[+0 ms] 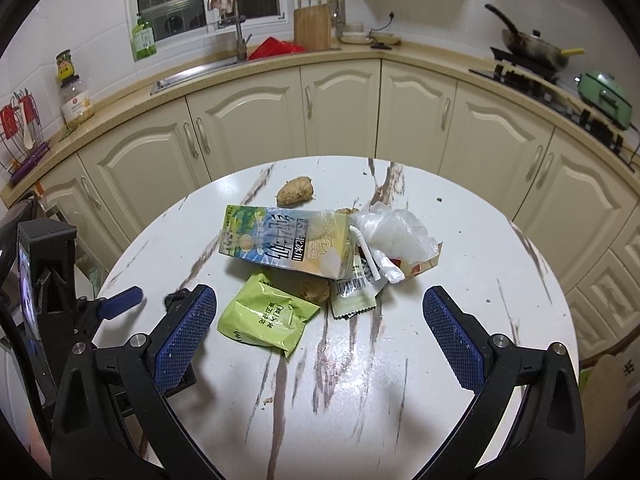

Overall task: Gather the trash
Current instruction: 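Grasp the black plastic bag with the left gripper while the right grasps the green snack packet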

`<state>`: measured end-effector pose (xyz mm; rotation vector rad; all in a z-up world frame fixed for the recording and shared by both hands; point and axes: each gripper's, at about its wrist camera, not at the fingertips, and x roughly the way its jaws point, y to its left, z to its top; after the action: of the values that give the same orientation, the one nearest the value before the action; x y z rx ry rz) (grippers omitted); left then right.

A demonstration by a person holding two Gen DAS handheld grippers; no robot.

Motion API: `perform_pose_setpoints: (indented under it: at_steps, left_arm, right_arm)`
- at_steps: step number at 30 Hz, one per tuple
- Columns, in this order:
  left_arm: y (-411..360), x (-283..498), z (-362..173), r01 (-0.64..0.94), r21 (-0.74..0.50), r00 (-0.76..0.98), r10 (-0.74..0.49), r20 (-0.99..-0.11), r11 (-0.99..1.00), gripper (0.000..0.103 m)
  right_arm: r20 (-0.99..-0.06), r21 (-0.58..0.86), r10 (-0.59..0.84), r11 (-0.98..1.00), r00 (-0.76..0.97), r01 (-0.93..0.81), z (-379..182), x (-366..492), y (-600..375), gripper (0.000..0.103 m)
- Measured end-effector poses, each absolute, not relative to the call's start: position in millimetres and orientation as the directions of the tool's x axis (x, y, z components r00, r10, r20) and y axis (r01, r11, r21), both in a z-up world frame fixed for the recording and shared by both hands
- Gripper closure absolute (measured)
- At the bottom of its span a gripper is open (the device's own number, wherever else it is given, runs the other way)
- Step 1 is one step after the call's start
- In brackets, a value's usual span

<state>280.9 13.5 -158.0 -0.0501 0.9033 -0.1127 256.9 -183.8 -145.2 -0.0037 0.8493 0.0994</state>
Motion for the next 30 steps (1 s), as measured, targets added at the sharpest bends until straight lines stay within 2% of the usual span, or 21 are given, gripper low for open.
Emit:
perform_pose_setpoints:
  at_steps: [2,5,6,16,21,24,29,30]
  left_arm:
    - [13.9,285.1,-161.1,0.094,-0.087,0.612,-0.126,-0.780,0.992,0.041]
    - [19.6,290.0,-162.8,0.099,-0.091,0.619,-0.133,-0.774,0.991,0.054]
    - [22.6,289.0,-164.1,0.095,-0.095,0.621,-0.134,-0.772,0.991,0.062]
    - [68.3,274.8,-171.1,0.025,-0.127,0.652,-0.113,-0.750,0.992,0.063]
    - [69.9,255.1,-174.1,0.006,-0.122,0.656,-0.096,-0.749,0.993,0.063]
    - [70.7,245.4,-172.6,0.005,-0.130,0.656,-0.101,-0.748,0.992,0.063]
    - [75.0,234.5,-169.7,0.014,-0.143,0.655,-0.117,-0.747,0.990,0.063]
    - [75.7,232.1,-168.7,0.016,-0.146,0.655,-0.120,-0.746,0.989,0.063]
  right_arm:
    - [-0.757,0.039,0.088,0.995,0.648,-0.089,-148.3,259.3,-182.5,0.000]
    - [-0.773,0.047,0.091,0.995,0.628,-0.087,-155.7,263.9,-180.4,0.000]
    - [-0.778,0.053,0.096,0.995,0.620,-0.088,-158.9,265.8,-179.4,0.000]
    - [-0.830,0.118,0.142,0.990,0.539,-0.079,-192.4,285.8,-156.6,0.000]
    - [-0.857,0.107,0.116,0.993,0.503,-0.046,-212.3,295.8,-140.1,0.000]
    - [-0.873,0.099,0.082,0.995,0.481,0.009,-224.6,299.9,-137.4,0.007]
    - [-0.857,-0.012,-0.008,1.000,0.516,-0.005,-230.9,301.6,-119.1,0.011]
    - [-0.848,-0.009,-0.002,1.000,0.529,-0.011,-230.9,299.9,-118.5,0.017]
